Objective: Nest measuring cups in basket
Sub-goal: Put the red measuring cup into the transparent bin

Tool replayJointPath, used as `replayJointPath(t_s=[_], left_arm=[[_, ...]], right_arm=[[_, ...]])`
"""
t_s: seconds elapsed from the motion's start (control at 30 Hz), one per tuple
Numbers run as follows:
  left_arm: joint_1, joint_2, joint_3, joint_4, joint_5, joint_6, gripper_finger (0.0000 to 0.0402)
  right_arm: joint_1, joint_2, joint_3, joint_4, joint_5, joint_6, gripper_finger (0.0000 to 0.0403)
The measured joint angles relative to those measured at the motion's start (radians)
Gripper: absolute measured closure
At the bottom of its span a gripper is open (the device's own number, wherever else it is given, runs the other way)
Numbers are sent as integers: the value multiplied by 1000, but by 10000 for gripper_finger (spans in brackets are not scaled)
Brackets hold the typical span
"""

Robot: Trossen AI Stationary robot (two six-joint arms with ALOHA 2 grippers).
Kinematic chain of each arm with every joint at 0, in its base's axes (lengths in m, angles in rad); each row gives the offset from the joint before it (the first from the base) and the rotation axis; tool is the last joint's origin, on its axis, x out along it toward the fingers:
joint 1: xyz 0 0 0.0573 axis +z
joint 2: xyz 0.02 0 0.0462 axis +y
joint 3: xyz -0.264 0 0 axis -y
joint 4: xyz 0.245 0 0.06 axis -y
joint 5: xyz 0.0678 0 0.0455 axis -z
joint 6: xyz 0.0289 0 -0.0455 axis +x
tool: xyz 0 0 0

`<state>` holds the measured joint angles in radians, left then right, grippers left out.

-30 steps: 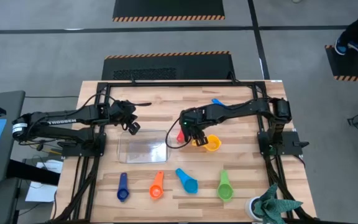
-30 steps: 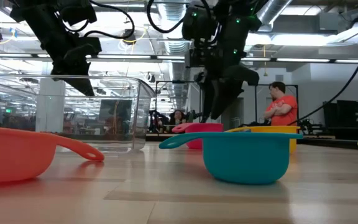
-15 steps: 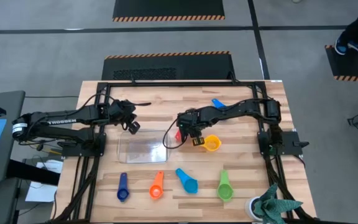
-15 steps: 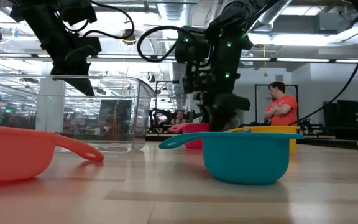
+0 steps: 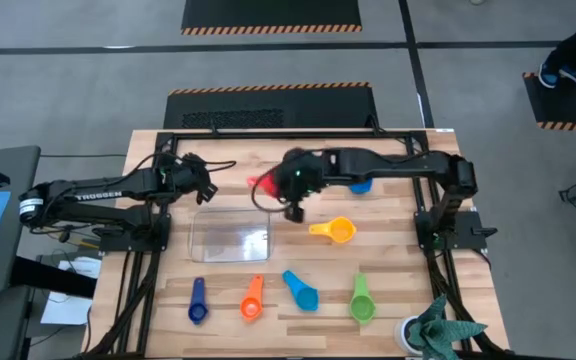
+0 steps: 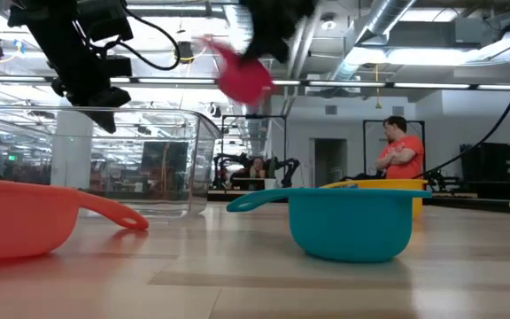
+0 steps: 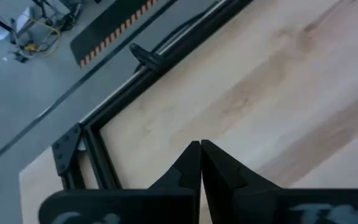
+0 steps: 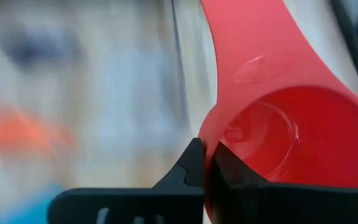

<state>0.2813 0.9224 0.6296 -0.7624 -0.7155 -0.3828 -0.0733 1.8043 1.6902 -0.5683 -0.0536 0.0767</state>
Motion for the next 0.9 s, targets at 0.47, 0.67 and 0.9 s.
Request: replayJointPath(t_s=[0.47, 0.67, 0.9], left_arm=[[0, -49, 0, 47, -1, 44, 401], [0, -47, 0, 78, 28, 72, 401], [1, -46, 0, 76, 37, 90, 401]], right_arm=[[195, 60, 58, 442, 195, 332, 394], [219, 149, 49, 421, 186, 319, 394], [230, 244, 58, 450, 190, 266, 394]])
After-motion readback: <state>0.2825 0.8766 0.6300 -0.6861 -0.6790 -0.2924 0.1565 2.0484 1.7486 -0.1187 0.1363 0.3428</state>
